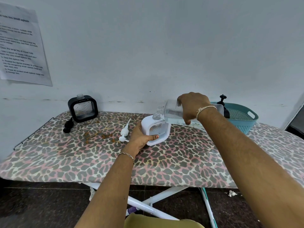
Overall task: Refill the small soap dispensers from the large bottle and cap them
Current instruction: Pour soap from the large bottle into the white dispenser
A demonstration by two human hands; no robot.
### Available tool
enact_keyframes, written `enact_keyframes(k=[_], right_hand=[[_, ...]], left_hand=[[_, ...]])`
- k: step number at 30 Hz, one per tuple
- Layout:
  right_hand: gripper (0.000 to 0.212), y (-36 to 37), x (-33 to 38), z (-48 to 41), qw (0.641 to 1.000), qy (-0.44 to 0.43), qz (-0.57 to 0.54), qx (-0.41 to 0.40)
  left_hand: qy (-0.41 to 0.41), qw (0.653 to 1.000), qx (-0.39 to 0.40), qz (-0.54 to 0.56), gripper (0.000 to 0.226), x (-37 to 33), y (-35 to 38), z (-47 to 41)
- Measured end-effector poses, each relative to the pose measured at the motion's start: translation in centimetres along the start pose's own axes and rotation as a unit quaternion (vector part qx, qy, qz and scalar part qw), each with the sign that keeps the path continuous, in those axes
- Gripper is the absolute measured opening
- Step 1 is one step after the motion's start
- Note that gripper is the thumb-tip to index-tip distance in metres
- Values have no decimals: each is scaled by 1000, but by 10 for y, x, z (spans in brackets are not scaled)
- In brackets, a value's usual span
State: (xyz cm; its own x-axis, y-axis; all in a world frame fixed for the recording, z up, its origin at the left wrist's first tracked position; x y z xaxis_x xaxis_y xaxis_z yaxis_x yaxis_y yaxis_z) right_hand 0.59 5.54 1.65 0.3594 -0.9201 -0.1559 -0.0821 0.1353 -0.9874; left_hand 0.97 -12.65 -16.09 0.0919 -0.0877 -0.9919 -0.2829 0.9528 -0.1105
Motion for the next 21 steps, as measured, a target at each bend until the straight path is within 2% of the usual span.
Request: enact_keyframes(k=[21], right_hand=[[69,2,-1,-1,1000,0,5,2]], left_hand=[[-2,1000,2,11,86,-4,1,5]])
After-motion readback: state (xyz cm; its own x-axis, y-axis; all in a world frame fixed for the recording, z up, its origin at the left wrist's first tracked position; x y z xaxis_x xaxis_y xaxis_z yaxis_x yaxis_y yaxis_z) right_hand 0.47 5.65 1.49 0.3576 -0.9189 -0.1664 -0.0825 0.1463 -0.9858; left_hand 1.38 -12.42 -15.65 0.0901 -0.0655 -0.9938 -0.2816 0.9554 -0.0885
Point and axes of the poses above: each hand's wrist, its own z-axis away from the middle knuckle, its own y-axis out of the palm, x = y × z, the point moved 7 cm from there along -z, towards the middle knuckle, and after that the axes turned 4 degrees about -y, right-handed, at the moved point
